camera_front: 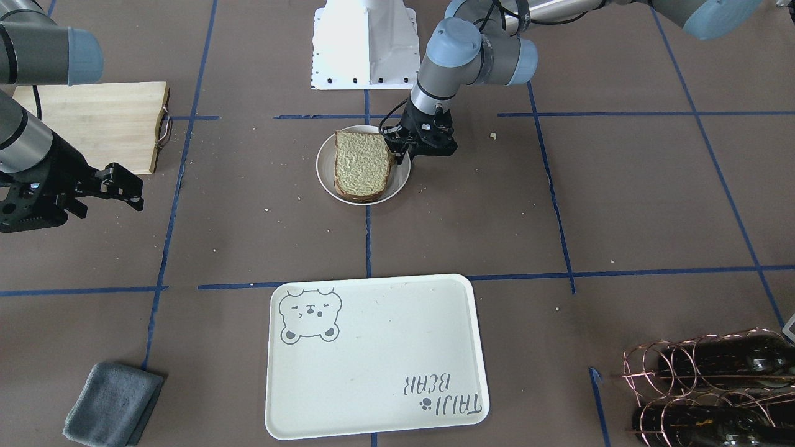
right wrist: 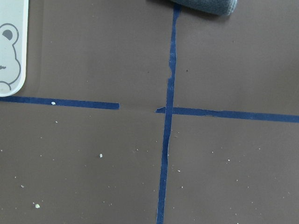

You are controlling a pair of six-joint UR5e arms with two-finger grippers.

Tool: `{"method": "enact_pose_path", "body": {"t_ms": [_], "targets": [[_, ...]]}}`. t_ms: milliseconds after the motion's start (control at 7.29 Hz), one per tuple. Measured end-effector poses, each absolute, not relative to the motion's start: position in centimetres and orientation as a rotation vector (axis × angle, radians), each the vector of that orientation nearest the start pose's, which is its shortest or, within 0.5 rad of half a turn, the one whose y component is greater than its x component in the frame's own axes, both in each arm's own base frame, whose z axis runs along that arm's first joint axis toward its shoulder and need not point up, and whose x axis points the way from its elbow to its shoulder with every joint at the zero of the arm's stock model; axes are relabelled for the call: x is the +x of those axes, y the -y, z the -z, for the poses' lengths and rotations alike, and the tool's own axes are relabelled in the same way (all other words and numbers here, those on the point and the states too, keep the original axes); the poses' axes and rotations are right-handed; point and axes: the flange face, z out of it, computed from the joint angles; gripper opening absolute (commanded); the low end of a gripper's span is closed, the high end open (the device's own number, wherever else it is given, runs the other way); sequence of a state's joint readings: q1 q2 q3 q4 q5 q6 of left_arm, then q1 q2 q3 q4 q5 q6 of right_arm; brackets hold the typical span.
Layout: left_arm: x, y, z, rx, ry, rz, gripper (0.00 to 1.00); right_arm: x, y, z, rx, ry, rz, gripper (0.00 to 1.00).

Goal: Make sandwich and place on tray
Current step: 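Grip the white plate rim with the left gripper, then slide the plate with the left gripper onto the white tray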

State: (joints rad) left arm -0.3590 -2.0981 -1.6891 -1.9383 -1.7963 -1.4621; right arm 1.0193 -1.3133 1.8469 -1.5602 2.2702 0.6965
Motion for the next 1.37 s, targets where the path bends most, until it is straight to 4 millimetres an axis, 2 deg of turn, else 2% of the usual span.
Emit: {"method": "enact_pose_path", "body": {"t_ms": [412,686,961,1098,1373], "targets": [[57.7,33.6,-25.4,0.043,-1.065,0.103,0.00,-23.7,52.0,-39.1,0.027,0.855,0.055,1.00],[56.6,34.0,-24.4,0.050,-1.157,0.095,0.00,-22.0,52.0,-40.5,0.042,0.839,0.083,1.00],[54.8,35.1,-23.2,-0.016,-1.257,0.135,0.00,-19.8,52.0,-42.4,0.062,0.820,0.119,1.00],[53.8,36.3,-22.8,-0.053,-1.279,0.205,0.00,-18.2,51.9,-43.8,0.070,0.808,0.134,1.00],[51.4,40.4,-22.5,-0.126,-1.293,0.415,0.00,-13.9,51.2,-47.6,0.086,0.775,0.176,1.00]]}}
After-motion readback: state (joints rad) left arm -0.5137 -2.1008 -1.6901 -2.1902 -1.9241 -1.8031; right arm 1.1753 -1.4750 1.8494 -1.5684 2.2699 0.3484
